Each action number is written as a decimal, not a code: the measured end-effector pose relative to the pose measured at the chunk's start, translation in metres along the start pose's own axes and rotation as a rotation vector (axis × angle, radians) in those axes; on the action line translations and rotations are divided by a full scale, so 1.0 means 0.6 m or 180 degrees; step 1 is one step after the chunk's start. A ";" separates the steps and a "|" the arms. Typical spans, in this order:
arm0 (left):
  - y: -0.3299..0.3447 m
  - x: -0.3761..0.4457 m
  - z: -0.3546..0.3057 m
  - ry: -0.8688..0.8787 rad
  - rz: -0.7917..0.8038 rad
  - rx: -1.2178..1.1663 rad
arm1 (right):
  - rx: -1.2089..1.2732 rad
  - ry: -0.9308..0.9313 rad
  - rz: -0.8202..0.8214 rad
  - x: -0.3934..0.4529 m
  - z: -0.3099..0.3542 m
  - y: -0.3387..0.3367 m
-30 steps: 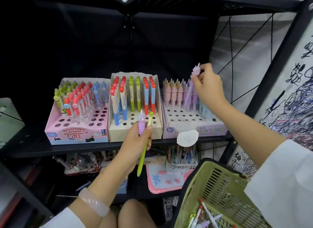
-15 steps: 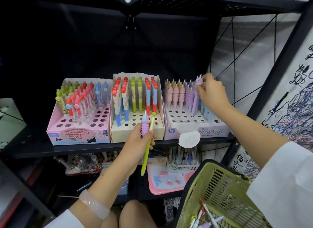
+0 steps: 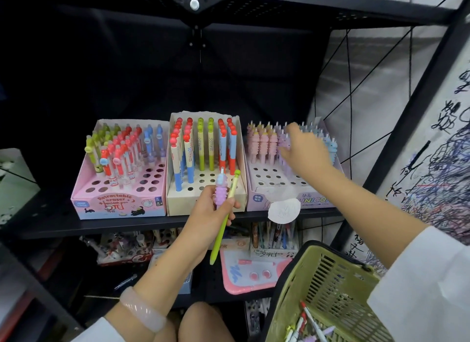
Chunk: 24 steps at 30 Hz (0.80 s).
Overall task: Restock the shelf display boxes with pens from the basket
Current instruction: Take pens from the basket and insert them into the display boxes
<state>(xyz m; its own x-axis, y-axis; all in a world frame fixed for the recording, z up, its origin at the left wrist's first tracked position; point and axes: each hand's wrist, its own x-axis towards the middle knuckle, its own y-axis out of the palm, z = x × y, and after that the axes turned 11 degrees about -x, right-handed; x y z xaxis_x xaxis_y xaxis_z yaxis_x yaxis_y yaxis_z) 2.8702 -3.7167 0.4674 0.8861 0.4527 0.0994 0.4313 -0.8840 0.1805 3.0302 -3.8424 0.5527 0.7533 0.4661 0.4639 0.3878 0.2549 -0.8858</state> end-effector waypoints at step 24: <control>0.016 -0.006 0.001 -0.0104 0.0087 -0.0145 | 0.0477 0.0439 -0.0797 0.035 -0.075 -0.003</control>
<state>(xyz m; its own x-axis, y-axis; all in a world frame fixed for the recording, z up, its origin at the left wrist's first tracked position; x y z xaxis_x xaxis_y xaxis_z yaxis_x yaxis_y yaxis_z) 2.8713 -3.7272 0.4681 0.9028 0.4238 0.0728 0.3995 -0.8893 0.2226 3.0691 -3.8710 0.5637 0.7133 0.2566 0.6522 0.4953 0.4739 -0.7281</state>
